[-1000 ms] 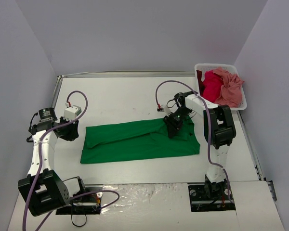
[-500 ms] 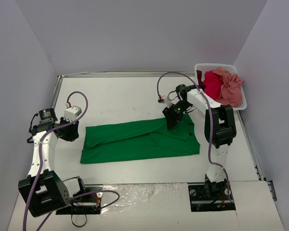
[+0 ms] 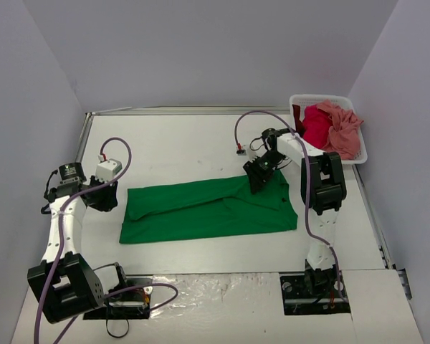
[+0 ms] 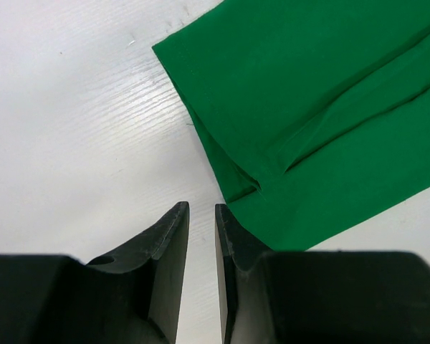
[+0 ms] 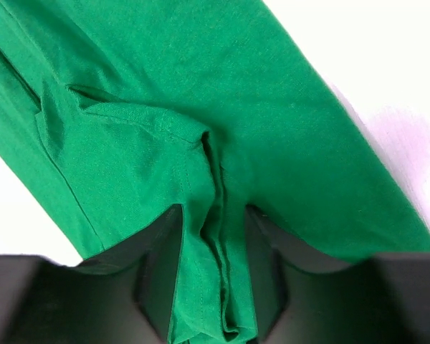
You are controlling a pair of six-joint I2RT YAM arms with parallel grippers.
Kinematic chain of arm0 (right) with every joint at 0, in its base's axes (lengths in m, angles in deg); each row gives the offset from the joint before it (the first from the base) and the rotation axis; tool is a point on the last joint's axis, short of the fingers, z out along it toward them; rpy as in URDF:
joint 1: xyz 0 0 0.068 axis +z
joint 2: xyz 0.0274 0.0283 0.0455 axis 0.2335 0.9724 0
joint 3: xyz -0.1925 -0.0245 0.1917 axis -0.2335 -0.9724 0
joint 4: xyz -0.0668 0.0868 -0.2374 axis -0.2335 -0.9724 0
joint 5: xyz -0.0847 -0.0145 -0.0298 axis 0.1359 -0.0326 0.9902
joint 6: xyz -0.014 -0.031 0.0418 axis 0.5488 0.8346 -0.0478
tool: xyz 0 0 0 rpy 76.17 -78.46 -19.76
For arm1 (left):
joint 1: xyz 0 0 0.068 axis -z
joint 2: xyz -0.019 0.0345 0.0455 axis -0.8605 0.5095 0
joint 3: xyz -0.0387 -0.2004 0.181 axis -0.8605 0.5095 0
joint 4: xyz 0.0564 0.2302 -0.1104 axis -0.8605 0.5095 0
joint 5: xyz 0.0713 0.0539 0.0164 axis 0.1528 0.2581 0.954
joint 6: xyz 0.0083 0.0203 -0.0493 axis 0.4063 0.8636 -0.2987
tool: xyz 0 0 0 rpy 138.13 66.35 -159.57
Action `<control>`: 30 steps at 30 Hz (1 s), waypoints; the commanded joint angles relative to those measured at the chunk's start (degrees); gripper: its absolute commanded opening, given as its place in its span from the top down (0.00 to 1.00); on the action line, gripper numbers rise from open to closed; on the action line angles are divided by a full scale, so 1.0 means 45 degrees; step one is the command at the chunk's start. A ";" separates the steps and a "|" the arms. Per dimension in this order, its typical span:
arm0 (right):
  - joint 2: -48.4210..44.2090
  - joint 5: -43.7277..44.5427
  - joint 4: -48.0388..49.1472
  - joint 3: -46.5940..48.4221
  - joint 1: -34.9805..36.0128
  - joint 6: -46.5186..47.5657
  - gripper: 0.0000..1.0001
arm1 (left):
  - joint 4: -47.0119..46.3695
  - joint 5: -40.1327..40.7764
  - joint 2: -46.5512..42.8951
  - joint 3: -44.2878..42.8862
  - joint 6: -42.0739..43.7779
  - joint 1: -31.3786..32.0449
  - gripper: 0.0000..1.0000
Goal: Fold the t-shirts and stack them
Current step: Fold the other side of the tshirt into a rectangle
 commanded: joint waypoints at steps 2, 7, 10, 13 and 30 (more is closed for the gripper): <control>-0.0115 0.0159 -0.0441 -0.0066 -0.0015 0.0107 0.68 | -0.0072 -0.0054 -0.0262 -0.0041 0.0063 -0.0089 0.79; -0.0583 0.0120 -0.0460 -0.0300 -0.0035 0.0049 0.79 | -0.0073 -0.0074 -0.0457 -0.0061 0.0024 -0.0089 0.79; -0.0878 0.0061 -0.0460 -0.0457 -0.0054 0.0009 0.84 | -0.0092 -0.0054 -0.0574 -0.0022 0.0005 -0.0089 0.79; -0.1306 0.0061 -0.0480 -0.0612 -0.0035 -0.0049 0.88 | -0.0111 -0.0035 -0.0692 0.0017 -0.0034 -0.0089 0.79; -0.3065 -0.0271 -0.0655 -0.1628 0.0258 -0.0167 1.00 | -0.0092 -0.0152 -0.0868 0.0056 0.0024 -0.0089 0.79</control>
